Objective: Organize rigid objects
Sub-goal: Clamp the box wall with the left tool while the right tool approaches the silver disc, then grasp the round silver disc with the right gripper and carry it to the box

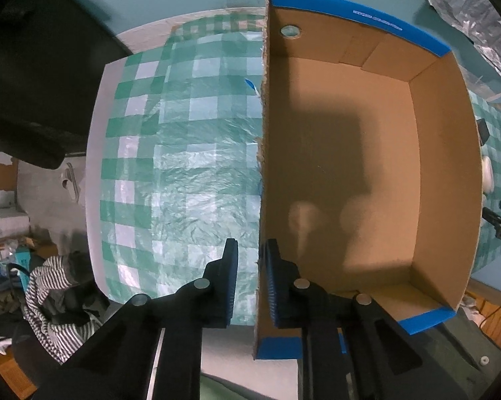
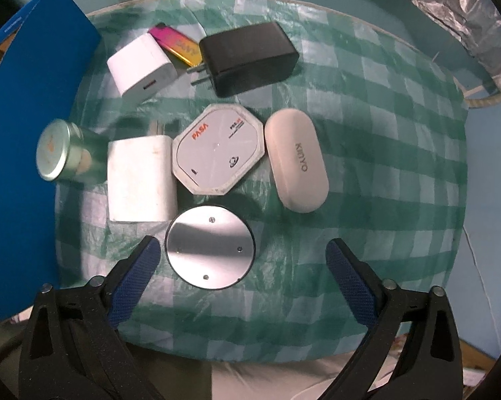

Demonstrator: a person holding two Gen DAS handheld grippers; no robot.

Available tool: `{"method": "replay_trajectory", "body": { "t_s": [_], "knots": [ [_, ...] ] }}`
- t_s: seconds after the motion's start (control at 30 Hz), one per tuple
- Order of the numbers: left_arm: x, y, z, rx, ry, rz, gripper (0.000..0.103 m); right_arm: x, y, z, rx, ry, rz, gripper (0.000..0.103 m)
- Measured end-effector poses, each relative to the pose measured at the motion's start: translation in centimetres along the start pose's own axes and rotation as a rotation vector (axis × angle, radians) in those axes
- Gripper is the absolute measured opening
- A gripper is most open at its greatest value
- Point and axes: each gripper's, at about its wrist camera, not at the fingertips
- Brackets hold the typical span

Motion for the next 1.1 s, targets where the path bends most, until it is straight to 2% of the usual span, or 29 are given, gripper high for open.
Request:
{"method": "replay_trajectory", "body": {
  "t_s": [0.1,0.33,0.43,0.57,0.67,0.83,0.93,1.1],
  "knots": [
    [0.0,-0.6,0.2,0.014,0.013,0.026,0.011,0.2,-0.7,0.3,0.004,0.007,0.010,0.094],
    [0.8,-0.5,0.2,0.033,0.008,0.044,0.011,-0.1,-1.5,1.1,-0.016,0.011,-0.010,0.093],
    [1.0,-0.7,0.3,0.030,0.006,0.051,0.011,-0.3,-2.1,2.6,-0.008,0.028,0.002,0.087],
    [1.2,-0.8,0.5,0.037,0.018,0.050,0.011,-0.6,-3.1,4.0,0.003,0.053,0.024,0.085],
    [1.4,-0.6,0.5,0.040,0.004,0.039,0.011,-0.7,-3.6,4.5,0.002,0.053,0.036,0.078],
    [1.5,-0.7,0.6,0.039,0.001,0.036,0.011,-0.8,-4.7,4.6,-0.011,0.040,0.046,0.074],
    [1.5,-0.9,0.6,0.043,-0.004,0.037,0.011,0.1,-5.3,3.8,-0.026,0.034,0.027,0.062],
    [1.5,-1.0,0.1,0.041,-0.029,0.036,0.008,0.4,-5.6,3.1,-0.038,0.021,0.026,0.062]
  ]
}}
Point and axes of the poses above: each gripper's, at about its wrist camera, not at the fingertips, and y roughly against the way its jaws point, z to its left, x to its underside, and after that the axes turned 8 degrees about x, right-handed
